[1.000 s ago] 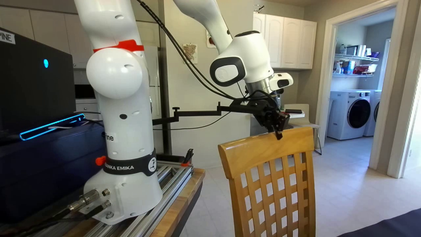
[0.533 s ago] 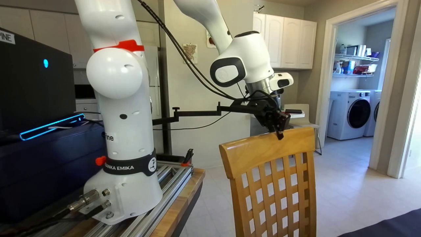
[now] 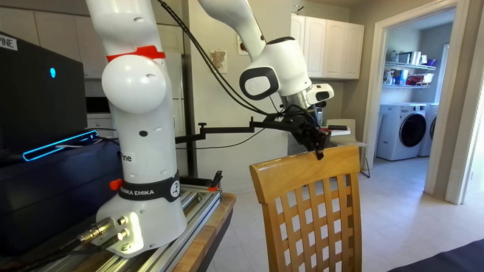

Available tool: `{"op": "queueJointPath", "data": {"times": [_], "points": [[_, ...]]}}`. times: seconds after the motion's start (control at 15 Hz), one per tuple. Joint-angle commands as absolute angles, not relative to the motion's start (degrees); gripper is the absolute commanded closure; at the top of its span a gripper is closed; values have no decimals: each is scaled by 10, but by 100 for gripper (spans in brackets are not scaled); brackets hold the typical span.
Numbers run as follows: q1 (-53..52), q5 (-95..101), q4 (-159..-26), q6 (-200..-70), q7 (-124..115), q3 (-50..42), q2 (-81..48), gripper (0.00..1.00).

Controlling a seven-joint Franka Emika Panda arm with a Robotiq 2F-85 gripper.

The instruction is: Pull the chair back

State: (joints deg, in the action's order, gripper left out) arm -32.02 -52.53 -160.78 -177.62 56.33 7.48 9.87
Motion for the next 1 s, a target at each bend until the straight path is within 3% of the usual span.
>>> {"op": "queueJointPath", "data": {"times": [0.0,0.93], "points": [[-381,-590,-1608,-1723,601,86,141,93],[-425,-722,-1610,-1774,652,139,130,93]]}}
